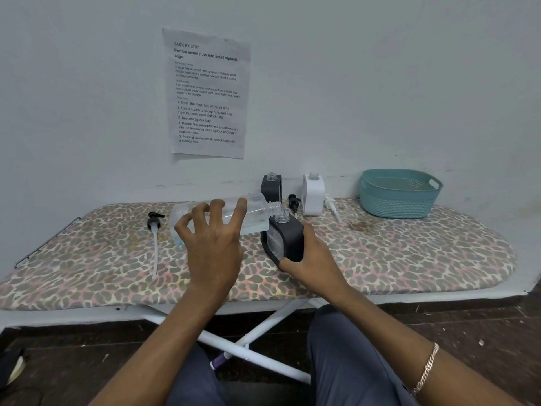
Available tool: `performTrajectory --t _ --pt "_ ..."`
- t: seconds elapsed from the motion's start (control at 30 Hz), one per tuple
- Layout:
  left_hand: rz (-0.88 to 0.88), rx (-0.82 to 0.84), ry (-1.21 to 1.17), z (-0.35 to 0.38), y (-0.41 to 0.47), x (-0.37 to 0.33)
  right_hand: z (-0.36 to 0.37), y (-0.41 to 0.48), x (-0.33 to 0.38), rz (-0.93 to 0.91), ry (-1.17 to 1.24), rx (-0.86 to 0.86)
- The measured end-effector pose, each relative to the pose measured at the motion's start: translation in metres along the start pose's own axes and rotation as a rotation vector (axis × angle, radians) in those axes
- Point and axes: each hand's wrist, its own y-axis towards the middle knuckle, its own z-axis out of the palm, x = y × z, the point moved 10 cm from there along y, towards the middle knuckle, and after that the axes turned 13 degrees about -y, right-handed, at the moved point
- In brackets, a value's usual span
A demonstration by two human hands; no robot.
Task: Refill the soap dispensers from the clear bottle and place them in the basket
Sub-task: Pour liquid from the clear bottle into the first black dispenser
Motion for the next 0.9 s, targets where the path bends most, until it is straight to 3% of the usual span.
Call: performTrajectory --t 0.9 --pt "0.003 -0.012 0.004 0.0001 0.0001 0.0001 -0.0005 -0.0010 0.0017 0.006 -0.016 0.007"
